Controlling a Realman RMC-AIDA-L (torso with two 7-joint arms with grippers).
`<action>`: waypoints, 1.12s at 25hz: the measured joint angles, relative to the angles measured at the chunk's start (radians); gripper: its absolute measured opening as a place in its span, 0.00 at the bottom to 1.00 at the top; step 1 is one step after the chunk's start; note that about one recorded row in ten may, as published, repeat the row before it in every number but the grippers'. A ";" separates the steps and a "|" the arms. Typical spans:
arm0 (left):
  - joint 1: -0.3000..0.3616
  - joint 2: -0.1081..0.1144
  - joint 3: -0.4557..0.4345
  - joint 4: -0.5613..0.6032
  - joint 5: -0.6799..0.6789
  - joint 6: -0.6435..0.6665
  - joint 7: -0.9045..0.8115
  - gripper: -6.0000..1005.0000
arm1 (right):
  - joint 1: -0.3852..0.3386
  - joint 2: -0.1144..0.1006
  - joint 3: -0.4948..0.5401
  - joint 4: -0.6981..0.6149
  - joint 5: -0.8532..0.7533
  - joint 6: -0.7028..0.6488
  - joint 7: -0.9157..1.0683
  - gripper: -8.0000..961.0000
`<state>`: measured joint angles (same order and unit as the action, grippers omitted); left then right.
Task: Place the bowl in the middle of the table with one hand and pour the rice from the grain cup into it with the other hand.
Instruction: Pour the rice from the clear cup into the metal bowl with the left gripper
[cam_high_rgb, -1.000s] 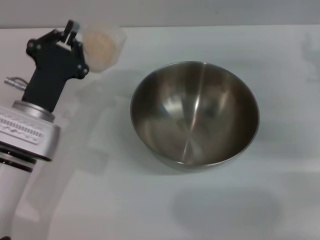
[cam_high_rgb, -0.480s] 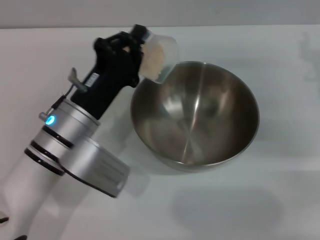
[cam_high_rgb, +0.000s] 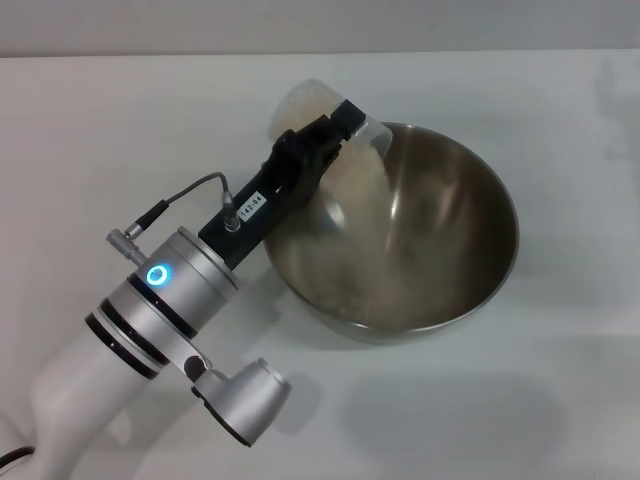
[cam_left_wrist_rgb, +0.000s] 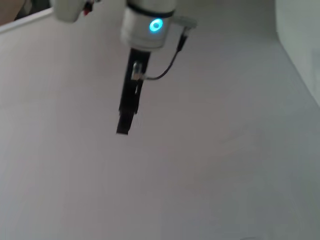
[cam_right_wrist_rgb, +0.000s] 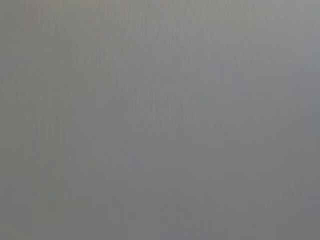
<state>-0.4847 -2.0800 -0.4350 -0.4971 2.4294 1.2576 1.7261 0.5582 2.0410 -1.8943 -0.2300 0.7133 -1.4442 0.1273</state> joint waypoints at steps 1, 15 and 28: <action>0.000 0.000 0.000 0.000 0.000 0.000 0.000 0.04 | 0.000 0.000 0.000 0.000 0.000 0.000 0.000 0.50; 0.009 0.000 0.044 -0.033 -0.002 -0.038 0.153 0.04 | 0.014 -0.001 0.000 0.011 0.000 0.002 0.000 0.50; 0.018 0.000 0.010 -0.039 -0.004 -0.072 0.151 0.04 | 0.019 -0.003 0.000 0.020 0.000 0.002 -0.001 0.50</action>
<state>-0.4671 -2.0801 -0.4249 -0.5359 2.4251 1.1858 1.8773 0.5769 2.0382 -1.8944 -0.2101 0.7133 -1.4420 0.1264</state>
